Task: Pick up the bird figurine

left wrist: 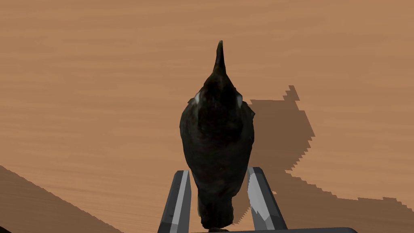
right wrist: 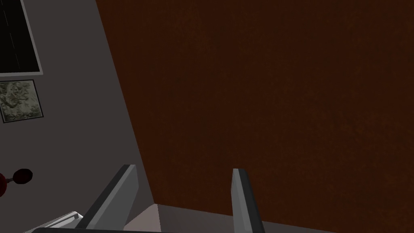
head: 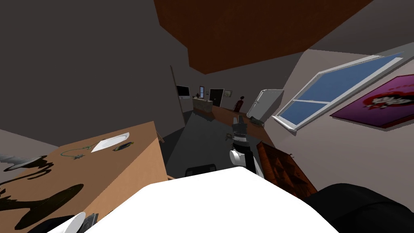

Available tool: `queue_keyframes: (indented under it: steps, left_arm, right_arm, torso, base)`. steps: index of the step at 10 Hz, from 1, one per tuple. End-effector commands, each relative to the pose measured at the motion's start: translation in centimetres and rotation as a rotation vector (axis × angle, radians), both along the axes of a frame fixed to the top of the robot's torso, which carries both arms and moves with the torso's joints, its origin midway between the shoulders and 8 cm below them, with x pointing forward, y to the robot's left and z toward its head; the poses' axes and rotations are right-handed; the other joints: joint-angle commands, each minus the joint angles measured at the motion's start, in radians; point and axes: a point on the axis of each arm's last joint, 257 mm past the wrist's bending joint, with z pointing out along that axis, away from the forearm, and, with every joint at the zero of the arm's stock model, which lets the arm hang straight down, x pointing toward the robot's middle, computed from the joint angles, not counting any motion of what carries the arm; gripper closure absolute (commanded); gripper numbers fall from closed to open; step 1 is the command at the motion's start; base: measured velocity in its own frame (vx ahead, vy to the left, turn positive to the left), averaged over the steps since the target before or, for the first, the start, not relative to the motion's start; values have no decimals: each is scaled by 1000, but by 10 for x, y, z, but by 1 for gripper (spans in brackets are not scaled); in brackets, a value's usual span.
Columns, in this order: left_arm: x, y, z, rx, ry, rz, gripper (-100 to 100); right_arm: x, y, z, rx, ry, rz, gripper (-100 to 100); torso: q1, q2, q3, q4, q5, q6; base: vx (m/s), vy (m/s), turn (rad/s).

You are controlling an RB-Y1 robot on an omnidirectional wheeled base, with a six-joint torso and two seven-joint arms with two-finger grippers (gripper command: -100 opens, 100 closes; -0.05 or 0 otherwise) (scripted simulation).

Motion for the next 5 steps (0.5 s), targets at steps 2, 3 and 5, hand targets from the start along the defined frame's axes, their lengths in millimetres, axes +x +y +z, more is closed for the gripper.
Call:
queue_keyframes:
  steps: [2, 3, 5]
  left_arm:
    - [21, 7, 4, 5, 8, -32, 100]
    - [34, 10, 7, 6, 5, -46, 100]
    - [57, 14, 12, 6, 3, -73, 100]
  right_arm:
    - [0, 0, 0, 0, 0, 0, 0]
    - [0, 0, 0, 0, 0, 0, 0]
    - [0, 0, 0, 0, 0, 0, 0]
  torso:
    - [-1, 1, 0, 0, 0, -1]
    - [-3, 1, 0, 0, -1, -1]
    - [-4, 1, 1, 0, -1, 0]
  base:
    - [-9, -39, 201]
    - [-21, -58, 144]
    - [-24, -48, 125]
